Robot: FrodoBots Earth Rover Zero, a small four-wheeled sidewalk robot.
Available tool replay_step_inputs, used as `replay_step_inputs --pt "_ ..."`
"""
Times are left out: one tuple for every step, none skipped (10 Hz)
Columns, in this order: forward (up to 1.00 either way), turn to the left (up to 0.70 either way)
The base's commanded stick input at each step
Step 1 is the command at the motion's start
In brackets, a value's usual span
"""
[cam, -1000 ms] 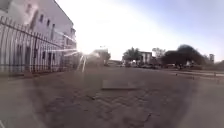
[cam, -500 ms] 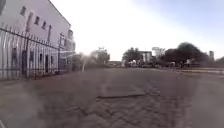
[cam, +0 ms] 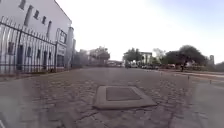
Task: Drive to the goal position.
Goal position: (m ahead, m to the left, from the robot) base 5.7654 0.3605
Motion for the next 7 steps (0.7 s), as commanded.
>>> replay_step_inputs --pt "1.0 0.0" --pt "1.0 0.0" --pt "1.0 0.0" --pt "1.0 0.0" --pt "1.0 0.0" --pt "1.0 0.0" --pt "1.0 0.0"
